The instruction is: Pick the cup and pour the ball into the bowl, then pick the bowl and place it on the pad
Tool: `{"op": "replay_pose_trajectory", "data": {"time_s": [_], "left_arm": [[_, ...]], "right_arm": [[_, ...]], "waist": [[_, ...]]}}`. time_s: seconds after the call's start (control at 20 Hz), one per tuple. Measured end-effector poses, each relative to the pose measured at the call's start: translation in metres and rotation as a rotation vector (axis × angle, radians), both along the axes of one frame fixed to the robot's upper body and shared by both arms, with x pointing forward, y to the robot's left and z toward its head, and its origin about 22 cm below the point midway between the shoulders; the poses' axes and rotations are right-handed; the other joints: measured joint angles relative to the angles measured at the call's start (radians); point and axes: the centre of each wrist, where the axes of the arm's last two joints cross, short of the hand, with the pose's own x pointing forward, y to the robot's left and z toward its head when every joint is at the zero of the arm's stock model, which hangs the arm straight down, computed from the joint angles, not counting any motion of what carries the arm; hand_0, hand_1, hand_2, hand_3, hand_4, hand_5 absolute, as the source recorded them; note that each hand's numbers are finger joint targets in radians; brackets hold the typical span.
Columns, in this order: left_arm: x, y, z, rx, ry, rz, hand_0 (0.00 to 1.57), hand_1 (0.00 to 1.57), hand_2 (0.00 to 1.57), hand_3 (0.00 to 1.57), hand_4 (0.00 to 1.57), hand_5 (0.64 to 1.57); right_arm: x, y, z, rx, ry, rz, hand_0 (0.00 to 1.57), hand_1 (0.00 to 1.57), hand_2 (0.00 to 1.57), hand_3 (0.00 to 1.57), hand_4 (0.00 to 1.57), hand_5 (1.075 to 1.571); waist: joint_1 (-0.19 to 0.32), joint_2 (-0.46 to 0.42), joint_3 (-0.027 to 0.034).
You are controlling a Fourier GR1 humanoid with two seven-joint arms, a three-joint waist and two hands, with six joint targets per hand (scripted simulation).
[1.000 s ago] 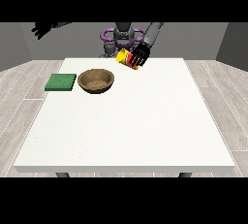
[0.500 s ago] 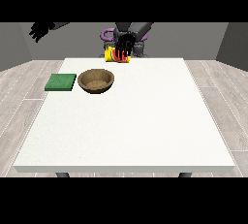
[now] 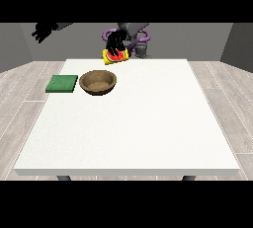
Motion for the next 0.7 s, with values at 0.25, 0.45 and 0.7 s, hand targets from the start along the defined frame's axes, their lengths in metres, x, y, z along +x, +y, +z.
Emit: {"op": "replay_pose_trajectory", "data": {"time_s": [0.25, 0.45, 0.7], "left_arm": [[-0.017, -0.018, 0.004, 0.122, 0.019, -0.034, 0.0, 0.0, 1.14, 1.57, 1.12, 1.571], [-0.024, -0.021, 0.006, 0.133, 0.045, -0.061, 0.0, 0.0, 1.15, 1.49, 1.04, 1.567], [-0.009, -0.001, 0.037, -0.155, 0.015, -0.067, 1.04, 1.04, 1.51, 1.15, 1.32, 1.562]], "right_arm": [[0.006, 0.007, -0.006, -0.004, 0.006, 0.0, 0.0, 0.0, 0.0, 0.17, 0.71, 1.55], [0.003, 0.003, -0.007, -0.007, 0.025, -0.026, 0.0, 0.0, 0.0, 0.05, 0.71, 1.548], [-0.002, -0.014, -0.001, -0.013, 0.024, -0.094, 0.0, 0.0, 0.0, 0.18, 0.74, 1.553]], "waist": [[0.0, -0.002, -0.0002], [0.03, -0.017, -0.0006], [0.106, -0.016, -0.0025]]}}
